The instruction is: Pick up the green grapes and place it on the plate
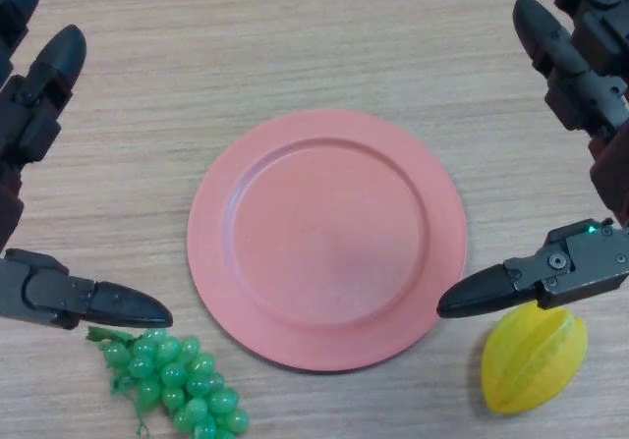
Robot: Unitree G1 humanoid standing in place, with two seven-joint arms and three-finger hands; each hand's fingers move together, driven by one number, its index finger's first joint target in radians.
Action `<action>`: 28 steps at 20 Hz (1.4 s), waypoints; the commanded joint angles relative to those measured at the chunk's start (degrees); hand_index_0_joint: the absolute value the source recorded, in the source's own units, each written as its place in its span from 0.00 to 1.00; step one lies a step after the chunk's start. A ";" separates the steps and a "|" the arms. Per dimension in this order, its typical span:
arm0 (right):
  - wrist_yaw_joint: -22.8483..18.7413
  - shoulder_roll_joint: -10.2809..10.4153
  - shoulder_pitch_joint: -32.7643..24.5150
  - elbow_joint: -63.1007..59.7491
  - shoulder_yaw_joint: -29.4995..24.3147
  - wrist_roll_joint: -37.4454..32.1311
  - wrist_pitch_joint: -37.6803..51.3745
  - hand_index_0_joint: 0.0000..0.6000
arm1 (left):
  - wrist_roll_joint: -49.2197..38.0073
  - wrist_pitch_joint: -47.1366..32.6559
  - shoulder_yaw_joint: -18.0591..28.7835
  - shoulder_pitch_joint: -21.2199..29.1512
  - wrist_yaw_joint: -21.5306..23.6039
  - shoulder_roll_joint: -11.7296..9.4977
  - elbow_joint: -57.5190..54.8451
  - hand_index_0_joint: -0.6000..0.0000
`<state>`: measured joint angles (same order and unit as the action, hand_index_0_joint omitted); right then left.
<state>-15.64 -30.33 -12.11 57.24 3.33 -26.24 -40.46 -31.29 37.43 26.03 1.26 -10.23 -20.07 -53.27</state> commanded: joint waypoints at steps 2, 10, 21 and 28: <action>0.52 -0.22 -2.54 2.76 -4.41 3.95 4.53 0.00 | -0.41 -10.23 4.01 -0.23 -1.46 -1.50 -2.65 1.00; 1.72 1.72 -4.89 2.76 0.05 7.10 3.26 0.00 | 6.13 -16.14 4.96 -6.04 -5.09 3.43 -1.74 1.00; 9.14 10.82 -7.37 2.76 3.00 14.63 -0.34 0.00 | 40.62 -61.28 9.56 -17.25 -19.32 8.40 21.68 1.00; 11.00 12.05 -7.05 2.76 1.93 15.24 -0.80 0.00 | 65.71 -89.04 13.71 -13.69 -14.37 4.15 36.85 1.00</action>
<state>-4.38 -18.30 -17.21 57.22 8.76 -12.56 -46.41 40.59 -49.98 35.74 -12.40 -29.96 -13.58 -13.76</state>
